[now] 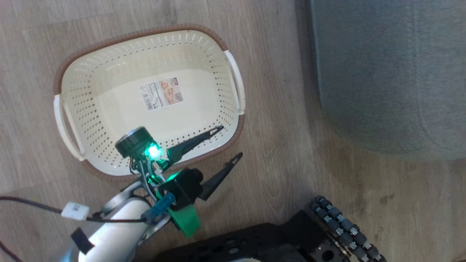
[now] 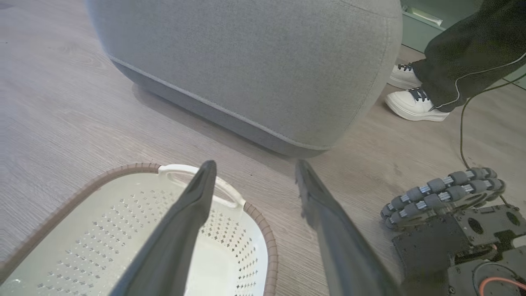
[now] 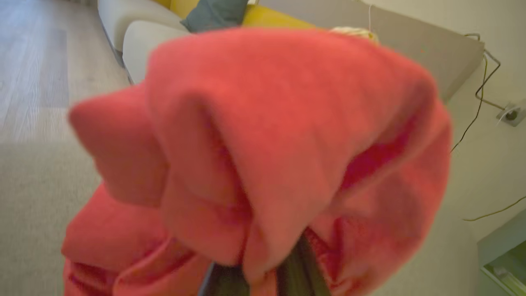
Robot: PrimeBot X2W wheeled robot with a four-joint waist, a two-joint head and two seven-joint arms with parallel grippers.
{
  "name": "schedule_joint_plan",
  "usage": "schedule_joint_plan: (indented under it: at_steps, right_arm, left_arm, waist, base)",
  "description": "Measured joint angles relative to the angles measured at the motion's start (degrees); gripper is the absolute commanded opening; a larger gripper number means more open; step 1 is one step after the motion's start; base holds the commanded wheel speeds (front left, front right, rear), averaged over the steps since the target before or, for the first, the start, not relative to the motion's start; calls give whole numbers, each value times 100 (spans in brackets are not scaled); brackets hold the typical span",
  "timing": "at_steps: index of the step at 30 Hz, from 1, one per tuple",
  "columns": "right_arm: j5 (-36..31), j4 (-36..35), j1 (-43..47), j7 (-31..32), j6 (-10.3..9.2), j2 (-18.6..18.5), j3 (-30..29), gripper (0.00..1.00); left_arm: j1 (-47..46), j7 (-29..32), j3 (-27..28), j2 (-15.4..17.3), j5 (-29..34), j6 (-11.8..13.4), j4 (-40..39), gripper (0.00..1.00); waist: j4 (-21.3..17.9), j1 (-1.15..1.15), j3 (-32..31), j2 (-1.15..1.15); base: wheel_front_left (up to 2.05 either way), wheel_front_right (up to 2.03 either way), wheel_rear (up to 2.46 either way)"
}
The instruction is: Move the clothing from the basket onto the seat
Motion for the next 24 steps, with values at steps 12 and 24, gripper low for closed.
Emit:
schedule_joint_plan:
  at_steps: [12,24]
  right_arm:
    - [-626,1148,-290,0,-1,18,-5,0]
    - [-676,1152,-370,0,-1,102,63,100]
  left_arm:
    - [-49,0,219,-78,1,3,-30,100]
    - [-158,0,223,-263,1,3,-26,100]
  waist:
    - [197,0,226,0]
    - [212,0,117,0]
  base:
    - [0,0,0]
    - [0,0,0]
